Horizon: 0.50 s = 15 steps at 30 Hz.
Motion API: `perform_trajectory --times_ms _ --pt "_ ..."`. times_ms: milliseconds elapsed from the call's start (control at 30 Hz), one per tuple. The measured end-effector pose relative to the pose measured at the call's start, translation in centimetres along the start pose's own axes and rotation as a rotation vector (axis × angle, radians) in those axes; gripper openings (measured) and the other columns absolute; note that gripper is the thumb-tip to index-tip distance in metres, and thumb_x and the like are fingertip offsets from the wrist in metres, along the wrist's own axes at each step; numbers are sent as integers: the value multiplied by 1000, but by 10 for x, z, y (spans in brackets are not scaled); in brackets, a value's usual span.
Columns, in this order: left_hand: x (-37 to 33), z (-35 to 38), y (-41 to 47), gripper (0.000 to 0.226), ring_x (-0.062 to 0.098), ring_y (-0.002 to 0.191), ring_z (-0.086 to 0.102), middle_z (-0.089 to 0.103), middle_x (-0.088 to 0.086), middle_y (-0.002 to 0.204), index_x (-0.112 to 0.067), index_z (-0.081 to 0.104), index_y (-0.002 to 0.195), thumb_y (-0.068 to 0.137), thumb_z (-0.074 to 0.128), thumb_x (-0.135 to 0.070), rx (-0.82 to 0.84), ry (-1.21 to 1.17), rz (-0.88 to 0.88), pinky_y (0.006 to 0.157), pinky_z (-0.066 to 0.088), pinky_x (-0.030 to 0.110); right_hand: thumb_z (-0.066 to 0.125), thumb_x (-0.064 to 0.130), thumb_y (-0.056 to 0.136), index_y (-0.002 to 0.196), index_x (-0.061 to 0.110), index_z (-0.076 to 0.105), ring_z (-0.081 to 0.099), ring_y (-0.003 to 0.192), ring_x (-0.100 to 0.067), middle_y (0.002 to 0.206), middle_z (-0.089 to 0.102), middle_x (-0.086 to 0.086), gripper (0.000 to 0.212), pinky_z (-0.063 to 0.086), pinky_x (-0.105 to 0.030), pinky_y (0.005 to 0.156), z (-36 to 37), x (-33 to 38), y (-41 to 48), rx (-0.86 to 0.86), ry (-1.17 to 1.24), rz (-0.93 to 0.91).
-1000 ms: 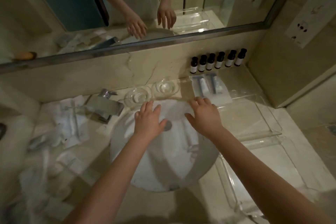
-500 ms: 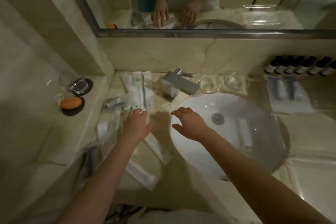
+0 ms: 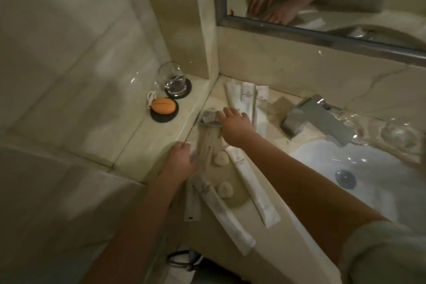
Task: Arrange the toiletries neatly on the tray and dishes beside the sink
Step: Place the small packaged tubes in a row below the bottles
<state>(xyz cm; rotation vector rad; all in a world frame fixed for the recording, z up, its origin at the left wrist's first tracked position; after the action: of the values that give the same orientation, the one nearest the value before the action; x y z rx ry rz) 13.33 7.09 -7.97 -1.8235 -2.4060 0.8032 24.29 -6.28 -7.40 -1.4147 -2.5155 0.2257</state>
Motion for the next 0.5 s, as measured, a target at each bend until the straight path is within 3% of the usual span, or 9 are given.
perform_trajectory --times_ms 167,300,500 --pt "12 15 2 61 27 127 44 43 12 140 -9 35 140 87 60 -28 56 -7 -12 104 38 34 50 15 88 138 13 32 44 122 -31 134 46 -11 54 36 -43 100 18 4 22 70 -114 33" --pt "13 19 2 50 27 117 50 52 11 128 -11 42 131 87 60 -27 8 16 -3 98 43 34 53 18 87 134 11 38 48 116 -32 127 51 -12 49 39 -41 95 16 6 28 9 -162 -5" --pt "12 7 -8 45 25 117 48 51 10 127 -10 47 129 88 57 -25 -127 -68 3 98 41 34 60 14 84 127 10 44 52 110 -29 120 57 -11 46 42 -38 87 -2 0 27 -113 -42 29"
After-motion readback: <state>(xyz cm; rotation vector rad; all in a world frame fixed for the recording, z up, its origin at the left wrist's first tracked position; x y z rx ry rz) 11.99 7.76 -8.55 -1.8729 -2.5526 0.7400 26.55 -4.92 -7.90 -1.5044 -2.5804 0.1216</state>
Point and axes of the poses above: each hand's wrist, its own y-axis towards the middle knuckle, its own z-axis out of the palm, x = y × z, the point moved 5 cm from there along y, towards the middle knuckle
